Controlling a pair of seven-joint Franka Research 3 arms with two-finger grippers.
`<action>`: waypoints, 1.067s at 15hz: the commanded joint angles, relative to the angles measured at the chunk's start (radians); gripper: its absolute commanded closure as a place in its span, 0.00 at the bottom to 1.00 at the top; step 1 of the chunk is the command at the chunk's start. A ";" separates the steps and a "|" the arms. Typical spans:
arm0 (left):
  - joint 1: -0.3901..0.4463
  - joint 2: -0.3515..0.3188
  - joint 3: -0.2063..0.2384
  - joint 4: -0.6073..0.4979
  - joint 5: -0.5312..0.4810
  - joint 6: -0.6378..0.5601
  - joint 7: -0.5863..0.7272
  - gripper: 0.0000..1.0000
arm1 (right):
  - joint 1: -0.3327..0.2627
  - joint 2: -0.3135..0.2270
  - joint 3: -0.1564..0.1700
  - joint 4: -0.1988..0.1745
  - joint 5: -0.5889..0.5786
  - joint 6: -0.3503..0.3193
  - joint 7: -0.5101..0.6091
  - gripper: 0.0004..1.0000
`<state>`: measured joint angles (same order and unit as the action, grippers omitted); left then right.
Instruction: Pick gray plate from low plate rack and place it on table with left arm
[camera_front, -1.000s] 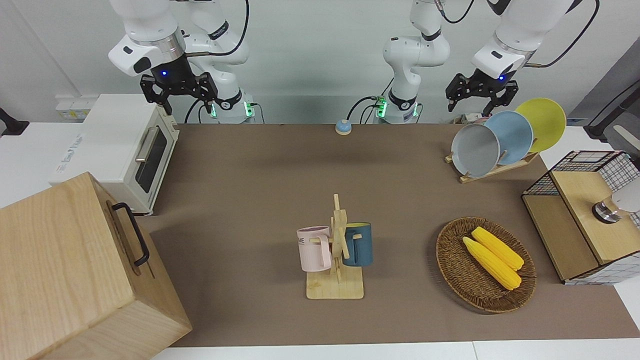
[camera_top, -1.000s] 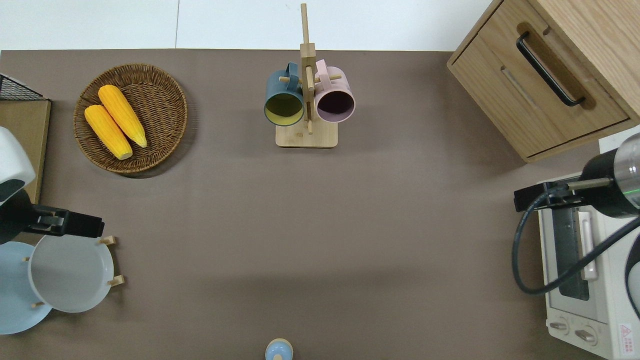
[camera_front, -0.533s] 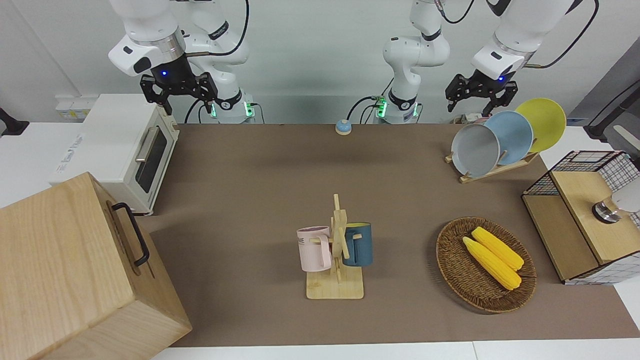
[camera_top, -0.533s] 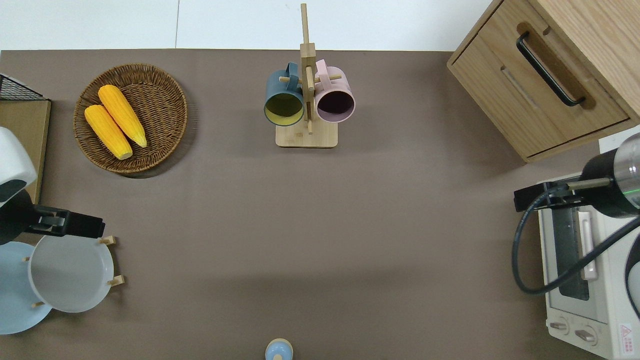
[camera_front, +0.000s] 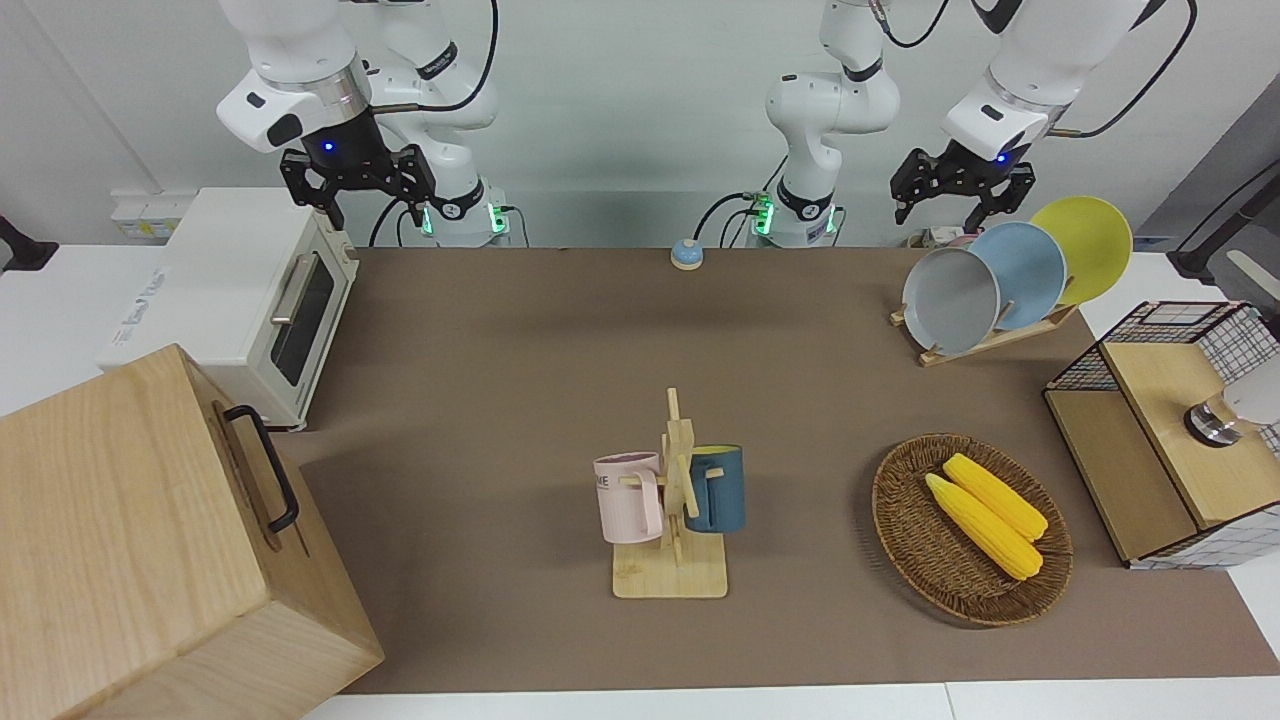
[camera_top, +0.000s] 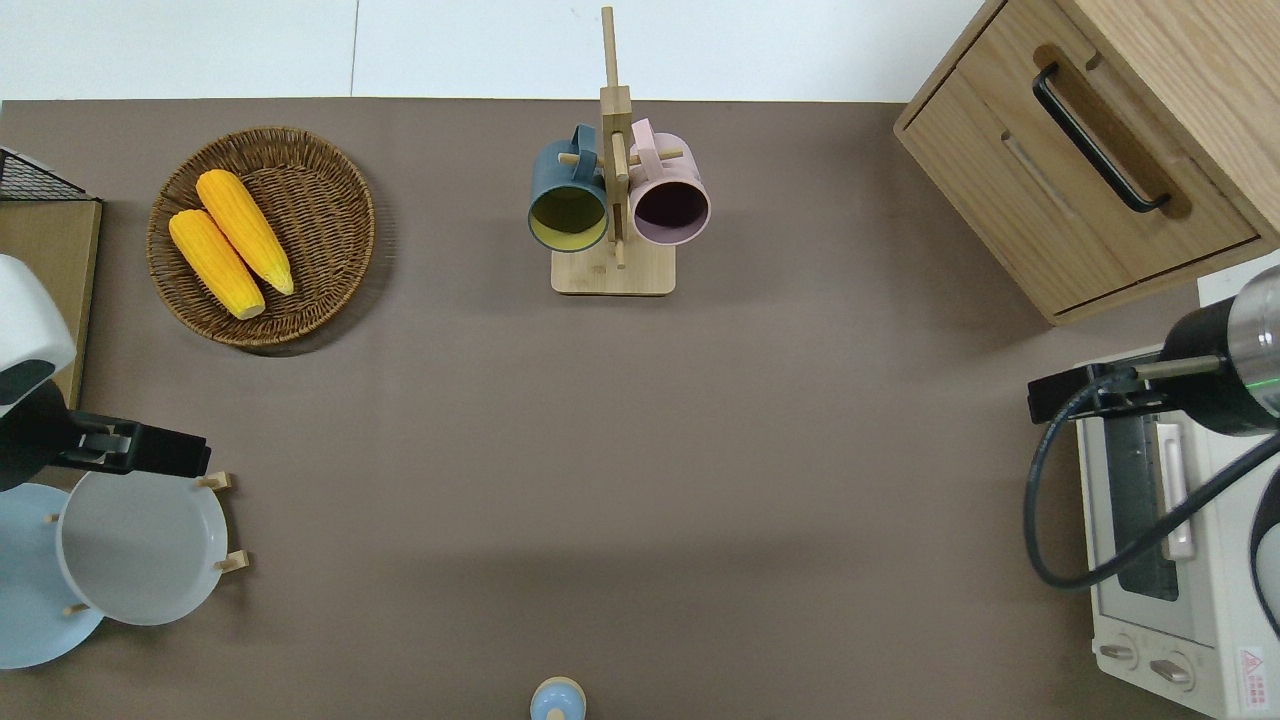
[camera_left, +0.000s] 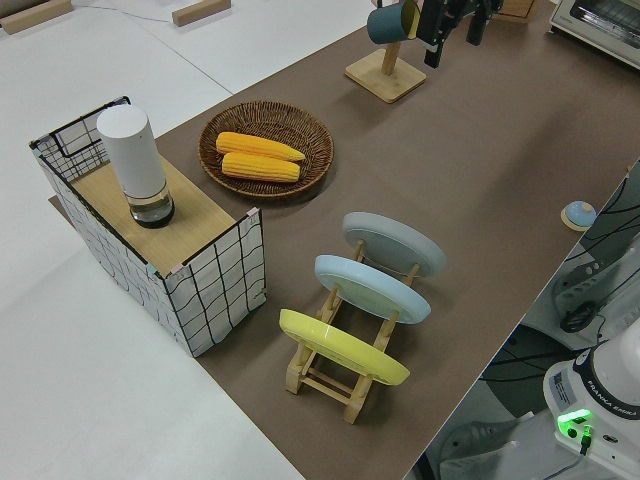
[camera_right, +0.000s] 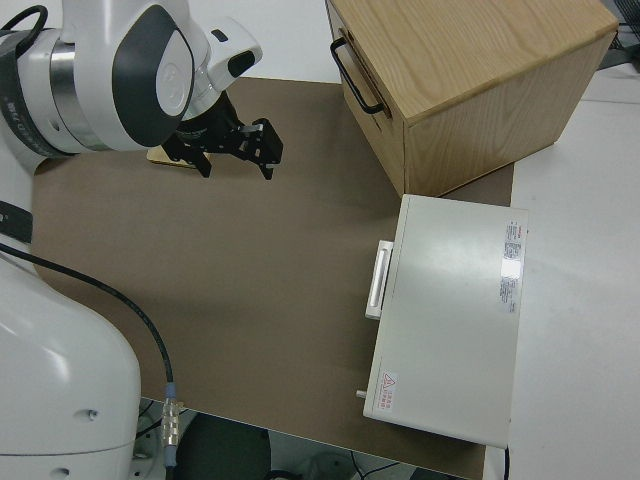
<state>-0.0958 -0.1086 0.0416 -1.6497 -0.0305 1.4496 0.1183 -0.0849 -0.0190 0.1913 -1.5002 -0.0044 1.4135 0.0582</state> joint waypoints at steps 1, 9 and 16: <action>0.040 -0.026 0.012 -0.027 -0.012 -0.002 0.015 0.00 | -0.007 -0.002 0.005 0.006 0.007 -0.014 -0.001 0.01; 0.152 -0.025 0.030 -0.027 0.086 0.017 0.020 0.00 | -0.007 -0.002 0.005 0.006 0.007 -0.014 0.000 0.01; 0.214 -0.029 0.035 -0.082 0.089 0.018 0.037 0.00 | -0.007 -0.002 0.007 0.006 0.007 -0.014 -0.001 0.01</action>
<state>0.1071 -0.1109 0.0820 -1.6708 0.0419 1.4517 0.1385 -0.0849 -0.0190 0.1913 -1.5002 -0.0044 1.4135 0.0582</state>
